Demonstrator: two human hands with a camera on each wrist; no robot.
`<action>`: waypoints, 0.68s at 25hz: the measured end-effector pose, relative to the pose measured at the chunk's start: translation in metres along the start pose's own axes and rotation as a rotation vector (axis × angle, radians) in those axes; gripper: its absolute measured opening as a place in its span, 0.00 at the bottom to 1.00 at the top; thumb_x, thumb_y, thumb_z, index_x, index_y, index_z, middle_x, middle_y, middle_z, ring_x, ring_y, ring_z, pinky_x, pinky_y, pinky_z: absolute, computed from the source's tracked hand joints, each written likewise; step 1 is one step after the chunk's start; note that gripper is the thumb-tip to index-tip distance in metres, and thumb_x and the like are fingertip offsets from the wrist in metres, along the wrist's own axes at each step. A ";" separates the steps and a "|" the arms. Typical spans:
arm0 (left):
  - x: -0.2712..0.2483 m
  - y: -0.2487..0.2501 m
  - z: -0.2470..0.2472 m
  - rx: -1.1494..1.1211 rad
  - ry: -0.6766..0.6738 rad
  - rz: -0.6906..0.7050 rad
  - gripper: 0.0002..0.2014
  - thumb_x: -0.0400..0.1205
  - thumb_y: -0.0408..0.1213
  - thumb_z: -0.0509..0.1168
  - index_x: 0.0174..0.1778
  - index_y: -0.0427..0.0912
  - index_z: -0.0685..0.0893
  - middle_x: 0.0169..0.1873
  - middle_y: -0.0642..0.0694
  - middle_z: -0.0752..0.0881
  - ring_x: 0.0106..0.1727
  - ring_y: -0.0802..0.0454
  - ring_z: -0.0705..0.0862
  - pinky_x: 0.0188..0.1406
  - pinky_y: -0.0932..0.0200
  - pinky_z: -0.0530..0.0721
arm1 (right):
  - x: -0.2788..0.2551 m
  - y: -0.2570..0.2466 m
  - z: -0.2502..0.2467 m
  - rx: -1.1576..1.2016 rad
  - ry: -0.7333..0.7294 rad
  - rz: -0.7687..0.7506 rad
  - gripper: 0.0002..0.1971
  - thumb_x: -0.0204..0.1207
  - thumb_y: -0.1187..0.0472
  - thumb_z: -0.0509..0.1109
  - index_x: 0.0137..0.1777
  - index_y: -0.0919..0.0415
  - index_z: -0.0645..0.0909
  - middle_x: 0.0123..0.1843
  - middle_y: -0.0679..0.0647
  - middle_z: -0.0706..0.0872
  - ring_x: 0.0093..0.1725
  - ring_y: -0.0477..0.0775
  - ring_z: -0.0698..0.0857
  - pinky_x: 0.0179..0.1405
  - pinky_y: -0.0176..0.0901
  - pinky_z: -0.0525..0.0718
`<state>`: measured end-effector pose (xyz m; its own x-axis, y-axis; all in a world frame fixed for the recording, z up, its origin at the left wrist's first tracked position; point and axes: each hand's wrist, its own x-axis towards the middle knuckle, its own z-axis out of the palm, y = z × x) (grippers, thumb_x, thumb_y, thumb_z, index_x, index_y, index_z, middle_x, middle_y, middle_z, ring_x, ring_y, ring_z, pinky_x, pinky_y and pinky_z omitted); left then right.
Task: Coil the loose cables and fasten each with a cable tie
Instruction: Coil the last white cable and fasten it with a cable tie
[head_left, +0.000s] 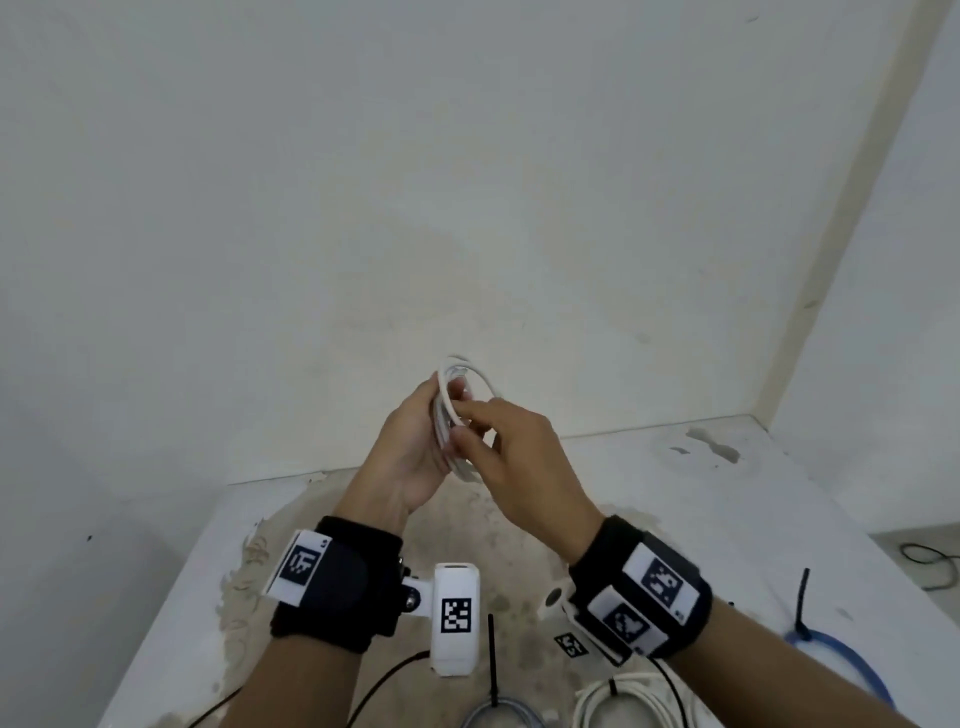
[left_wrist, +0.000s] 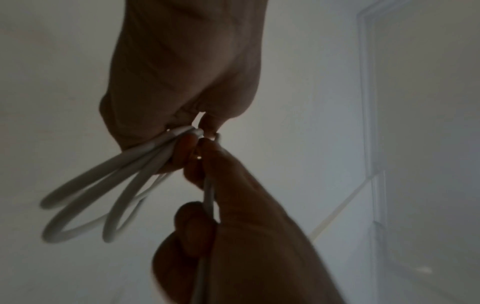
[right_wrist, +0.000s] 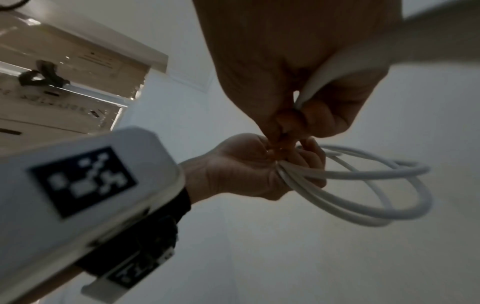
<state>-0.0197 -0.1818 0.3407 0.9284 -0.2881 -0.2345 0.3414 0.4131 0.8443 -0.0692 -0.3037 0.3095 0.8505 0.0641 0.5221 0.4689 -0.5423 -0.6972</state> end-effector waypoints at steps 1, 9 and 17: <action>0.000 0.000 -0.002 -0.042 -0.028 -0.013 0.14 0.86 0.44 0.59 0.38 0.43 0.81 0.32 0.49 0.82 0.36 0.50 0.82 0.31 0.58 0.86 | -0.005 0.005 0.002 0.080 0.032 0.022 0.07 0.83 0.58 0.70 0.56 0.51 0.88 0.42 0.47 0.88 0.32 0.43 0.78 0.37 0.38 0.78; 0.001 0.013 -0.018 -0.248 -0.103 -0.051 0.14 0.86 0.42 0.50 0.37 0.45 0.74 0.20 0.55 0.67 0.14 0.61 0.64 0.14 0.68 0.68 | -0.051 0.036 -0.006 0.497 -0.401 0.249 0.14 0.88 0.53 0.62 0.51 0.62 0.85 0.29 0.52 0.81 0.26 0.48 0.76 0.29 0.36 0.76; -0.020 0.073 -0.053 -0.069 -0.231 -0.032 0.10 0.82 0.43 0.57 0.35 0.47 0.73 0.18 0.55 0.64 0.14 0.60 0.61 0.09 0.70 0.59 | -0.096 0.140 -0.096 0.158 -1.191 0.717 0.28 0.82 0.36 0.62 0.54 0.62 0.88 0.36 0.52 0.83 0.36 0.50 0.82 0.48 0.45 0.80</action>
<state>-0.0051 -0.1005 0.3820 0.8616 -0.4886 -0.1376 0.3867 0.4563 0.8014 -0.1079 -0.4657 0.2089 0.5653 0.5237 -0.6373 -0.1951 -0.6658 -0.7202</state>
